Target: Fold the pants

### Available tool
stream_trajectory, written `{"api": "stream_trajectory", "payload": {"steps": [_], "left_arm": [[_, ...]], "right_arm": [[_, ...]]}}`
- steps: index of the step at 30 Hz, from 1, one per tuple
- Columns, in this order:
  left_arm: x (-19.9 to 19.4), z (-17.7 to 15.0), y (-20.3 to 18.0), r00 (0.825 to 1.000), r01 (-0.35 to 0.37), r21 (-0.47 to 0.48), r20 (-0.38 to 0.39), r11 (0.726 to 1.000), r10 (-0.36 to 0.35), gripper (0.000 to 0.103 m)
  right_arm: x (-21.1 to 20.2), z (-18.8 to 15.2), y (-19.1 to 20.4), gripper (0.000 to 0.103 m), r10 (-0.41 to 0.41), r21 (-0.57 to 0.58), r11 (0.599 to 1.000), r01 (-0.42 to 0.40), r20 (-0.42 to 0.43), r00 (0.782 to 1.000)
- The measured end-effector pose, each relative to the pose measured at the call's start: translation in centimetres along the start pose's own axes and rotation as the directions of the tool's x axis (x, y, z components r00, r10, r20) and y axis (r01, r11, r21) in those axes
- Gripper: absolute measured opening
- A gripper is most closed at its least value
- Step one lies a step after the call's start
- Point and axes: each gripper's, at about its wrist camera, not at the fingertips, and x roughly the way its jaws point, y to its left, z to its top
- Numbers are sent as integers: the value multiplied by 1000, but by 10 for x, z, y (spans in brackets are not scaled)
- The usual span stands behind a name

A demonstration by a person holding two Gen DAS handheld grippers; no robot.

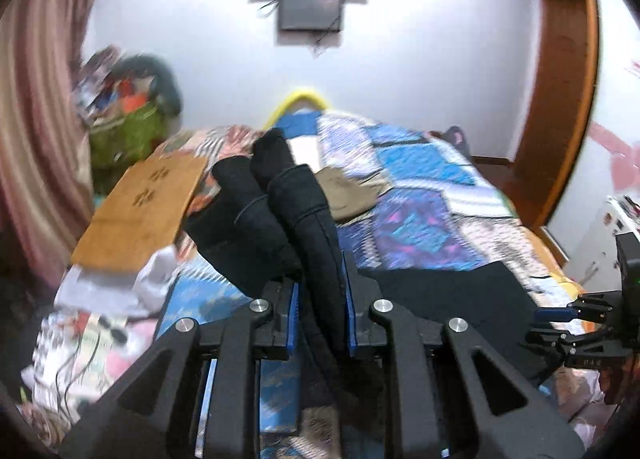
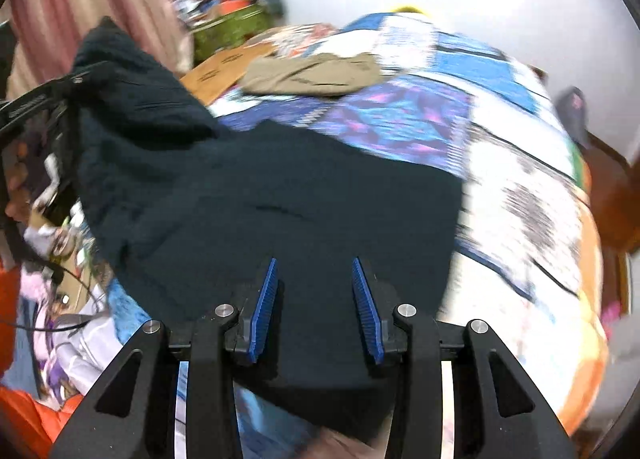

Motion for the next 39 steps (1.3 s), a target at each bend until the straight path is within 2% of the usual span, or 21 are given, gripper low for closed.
{"api": "stream_trajectory", "payload": {"steps": [4,7,9,12,19,23,28,33,36,38,39], "left_arm": [[0,17,-32,998,60,46,27,997,-61,18],[1,25,-56,995,94,82,33,992,-97,18],[2,28,-74,991,124,105,28,987,-127,18],[3,28,-100,984,176,135,11,975,-179,17],[14,4,-172,948,317,233,-86,919,-306,17],[21,-17,-202,925,378,268,-150,886,-350,17],[34,-40,-217,900,421,249,-238,872,-366,17],[43,-60,-227,881,438,241,-307,866,-361,19],[47,-72,-230,859,461,224,-354,859,-370,31],[48,-75,-229,833,496,189,-378,847,-404,55],[47,-75,-229,827,504,176,-381,845,-414,57]], "right_arm": [[-17,-17,-36,38,-54,95,994,52,13,998],[-7,-29,-47,38,-78,120,989,80,-24,997],[5,-38,-49,38,-61,133,989,65,-37,997],[7,-41,-54,39,-34,174,984,34,-6,999],[5,-44,-57,40,-10,184,983,7,16,1000],[4,-47,-59,40,-2,193,981,-3,24,1000],[-6,-48,-64,40,-11,208,978,6,24,1000],[-32,-57,-76,41,-68,244,968,57,36,997],[-49,-62,-81,41,-96,258,963,80,53,994],[-59,-61,-82,41,-111,261,961,89,68,992],[-64,-61,-81,41,-117,260,961,93,78,990]]}}
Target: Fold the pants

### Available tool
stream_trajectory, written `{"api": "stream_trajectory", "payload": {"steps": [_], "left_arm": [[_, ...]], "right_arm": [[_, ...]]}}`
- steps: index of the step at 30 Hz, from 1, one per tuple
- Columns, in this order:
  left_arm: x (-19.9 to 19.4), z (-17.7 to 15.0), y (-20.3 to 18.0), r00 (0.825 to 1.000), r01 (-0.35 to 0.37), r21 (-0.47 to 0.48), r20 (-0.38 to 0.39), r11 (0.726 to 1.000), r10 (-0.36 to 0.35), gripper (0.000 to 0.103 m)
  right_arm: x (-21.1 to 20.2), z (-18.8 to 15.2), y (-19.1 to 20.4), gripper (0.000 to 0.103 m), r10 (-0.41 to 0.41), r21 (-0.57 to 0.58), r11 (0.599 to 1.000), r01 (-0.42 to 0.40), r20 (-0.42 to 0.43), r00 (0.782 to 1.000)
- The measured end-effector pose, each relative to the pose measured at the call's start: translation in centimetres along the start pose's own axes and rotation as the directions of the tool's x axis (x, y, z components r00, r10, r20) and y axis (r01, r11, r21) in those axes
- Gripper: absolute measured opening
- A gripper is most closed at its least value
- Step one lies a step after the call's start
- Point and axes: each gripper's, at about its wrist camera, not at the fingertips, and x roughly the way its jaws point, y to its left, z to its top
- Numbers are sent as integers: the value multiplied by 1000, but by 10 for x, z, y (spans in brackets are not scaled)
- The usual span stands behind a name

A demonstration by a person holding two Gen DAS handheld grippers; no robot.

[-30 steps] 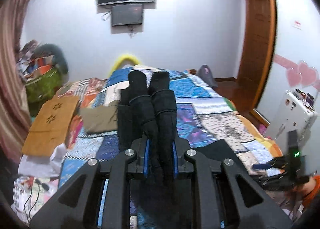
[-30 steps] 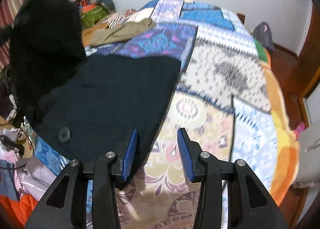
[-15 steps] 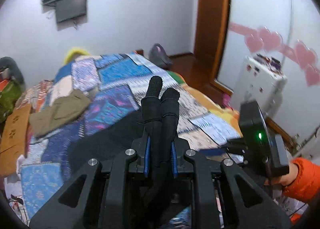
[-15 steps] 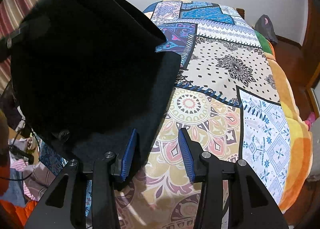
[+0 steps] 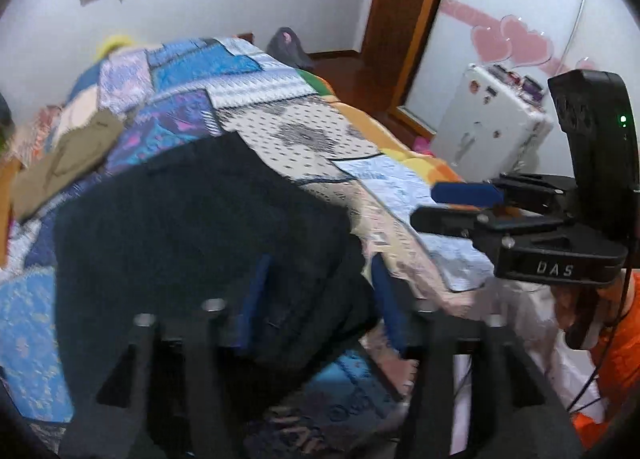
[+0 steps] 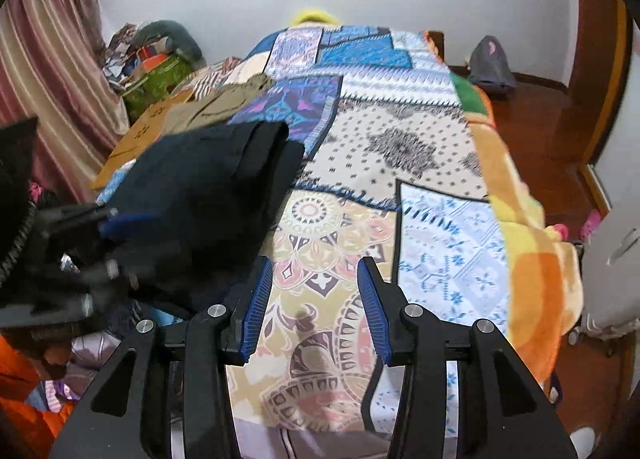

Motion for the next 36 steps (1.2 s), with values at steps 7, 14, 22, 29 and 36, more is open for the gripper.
{"api": "stream_trajectory", "payload": {"steps": [7,14,22,29,36], "left_arm": [[-35,11,3,995,-32,-11,90,999,33,58],[-84,13,52,964,-179,-77,186,981,191,58],[-53,-31,111,956,-288,-151,15,945,294,48],[-49,-64,118,950,-309,-132,4,942,313,49],[-74,-66,129,933,-358,-139,-2,923,361,48]], "right_arm": [[-16,11,20,41,25,-34,999,-22,73,997],[-8,26,56,41,107,-109,990,-95,114,988],[45,22,77,41,134,-144,981,-131,11,991],[56,3,71,41,131,-116,984,-135,-41,990],[27,2,68,41,150,-80,985,-150,-7,989]]}}
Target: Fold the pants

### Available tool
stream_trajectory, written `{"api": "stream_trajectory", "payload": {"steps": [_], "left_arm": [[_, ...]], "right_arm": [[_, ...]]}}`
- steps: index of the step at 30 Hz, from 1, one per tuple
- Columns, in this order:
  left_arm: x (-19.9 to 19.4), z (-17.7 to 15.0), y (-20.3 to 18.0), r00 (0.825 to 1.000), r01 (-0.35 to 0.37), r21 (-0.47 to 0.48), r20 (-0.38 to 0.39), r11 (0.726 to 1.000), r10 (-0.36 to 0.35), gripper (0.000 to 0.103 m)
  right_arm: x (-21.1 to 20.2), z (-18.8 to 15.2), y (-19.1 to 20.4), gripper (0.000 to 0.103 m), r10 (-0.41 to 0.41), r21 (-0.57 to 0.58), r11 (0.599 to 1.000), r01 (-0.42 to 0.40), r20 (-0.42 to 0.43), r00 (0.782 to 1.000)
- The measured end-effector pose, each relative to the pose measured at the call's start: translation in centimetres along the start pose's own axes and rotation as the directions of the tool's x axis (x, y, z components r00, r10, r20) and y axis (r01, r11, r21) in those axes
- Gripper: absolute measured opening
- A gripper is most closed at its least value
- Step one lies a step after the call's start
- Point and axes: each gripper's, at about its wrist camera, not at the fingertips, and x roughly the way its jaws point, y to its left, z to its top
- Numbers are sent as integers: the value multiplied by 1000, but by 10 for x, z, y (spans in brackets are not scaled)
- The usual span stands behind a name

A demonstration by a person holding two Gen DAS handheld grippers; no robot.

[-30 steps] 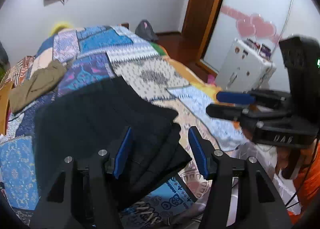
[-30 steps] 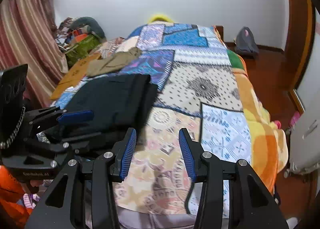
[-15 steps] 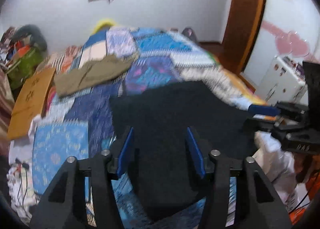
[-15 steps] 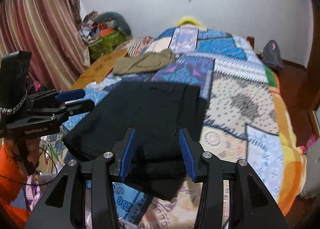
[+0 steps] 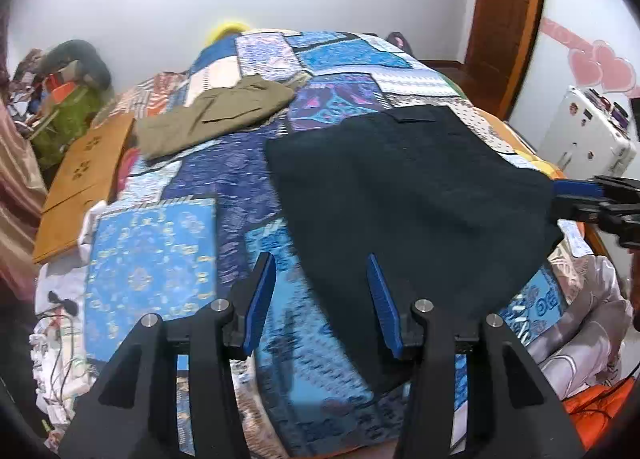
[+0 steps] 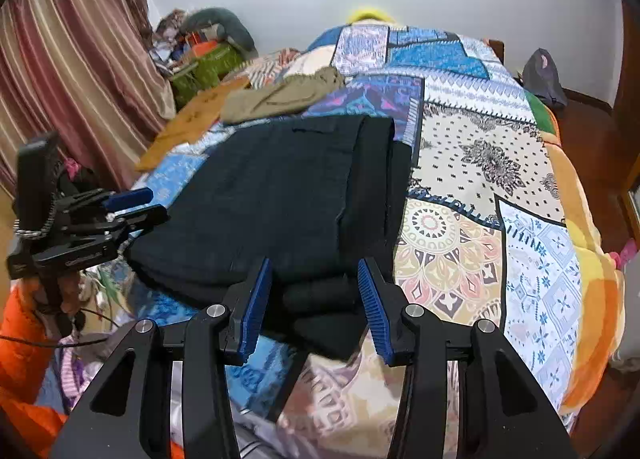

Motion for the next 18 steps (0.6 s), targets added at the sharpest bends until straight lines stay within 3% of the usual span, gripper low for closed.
{"api": "stream_trajectory", "payload": {"steps": [5,11,12,13,18], "left_arm": [[6,-7,13,1000,4,-44,-31,999,-5,49],[13,-11,10,999,1,-75,-34,997,-4,49],[13,-11,9,999,0,-80,-37,997,-2,49],[13,-10,9,999,-1,-85,-41,996,-3,49],[14,-4,1,999,4,-78,-54,997,-9,49]], "right_arm": [[-7,-4,8,43,48,6,999,-48,8,999],[19,-13,6,49,29,-21,999,-29,-30,999],[20,-13,3,51,31,-17,999,-32,-31,999],[22,-12,0,60,29,-12,999,-30,-28,999],[29,-8,-12,60,30,-18,999,-31,-39,999]]}}
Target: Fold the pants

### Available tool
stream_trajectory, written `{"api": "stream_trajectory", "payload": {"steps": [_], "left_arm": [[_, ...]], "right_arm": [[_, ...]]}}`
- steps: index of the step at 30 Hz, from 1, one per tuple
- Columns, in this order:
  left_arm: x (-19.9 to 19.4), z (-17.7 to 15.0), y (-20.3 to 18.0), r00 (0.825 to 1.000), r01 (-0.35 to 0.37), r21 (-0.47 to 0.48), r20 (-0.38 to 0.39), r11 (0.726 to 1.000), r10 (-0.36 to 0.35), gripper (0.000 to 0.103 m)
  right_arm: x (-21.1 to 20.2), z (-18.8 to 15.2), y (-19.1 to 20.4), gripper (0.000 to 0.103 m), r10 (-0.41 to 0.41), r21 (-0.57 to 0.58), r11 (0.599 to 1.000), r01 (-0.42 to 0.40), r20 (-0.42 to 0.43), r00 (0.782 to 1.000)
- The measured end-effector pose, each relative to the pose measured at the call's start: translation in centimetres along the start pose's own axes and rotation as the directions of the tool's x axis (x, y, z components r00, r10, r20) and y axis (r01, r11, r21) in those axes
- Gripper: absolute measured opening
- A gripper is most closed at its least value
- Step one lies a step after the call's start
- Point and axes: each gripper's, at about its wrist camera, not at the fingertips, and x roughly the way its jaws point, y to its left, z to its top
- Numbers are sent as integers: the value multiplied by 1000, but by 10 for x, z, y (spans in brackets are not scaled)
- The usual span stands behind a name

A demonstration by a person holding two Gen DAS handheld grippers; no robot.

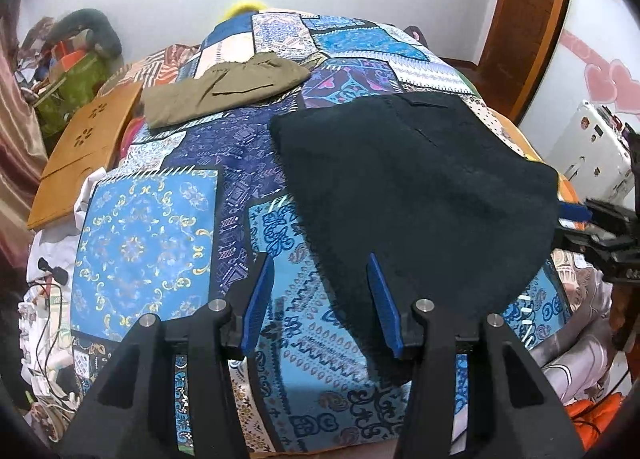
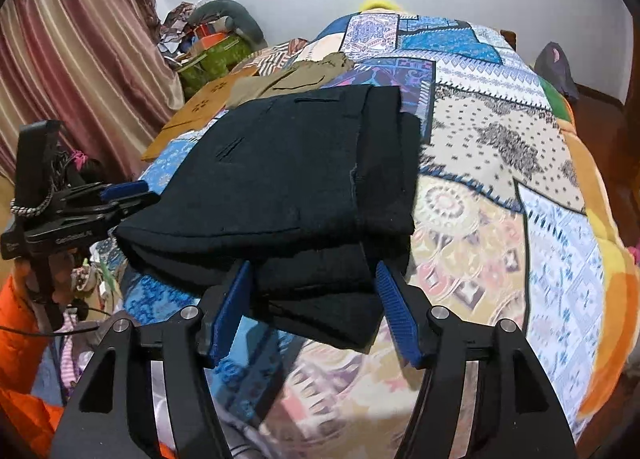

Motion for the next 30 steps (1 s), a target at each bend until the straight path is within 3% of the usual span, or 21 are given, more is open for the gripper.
{"api": "stream_trajectory", "payload": {"steps": [11,16,21,25,30], "left_arm": [[21,32,-47,996,88,14,10,996,-89,49],[45,54,-62,991,131,-29,4,991,-131,49],[66,72,-79,989,147,-75,14,986,-147,49],[67,80,-96,989,143,-36,40,989,-142,49],[55,83,-75,988,147,-24,50,989,-146,49]], "right_arm": [[18,54,-66,59,-120,14,993,120,14,993],[16,78,-84,59,-169,-11,985,170,33,985],[-6,83,-88,59,-171,14,985,170,77,982],[-25,80,-81,59,-158,30,987,155,100,982],[-34,75,-54,59,-112,14,994,111,116,987]]}}
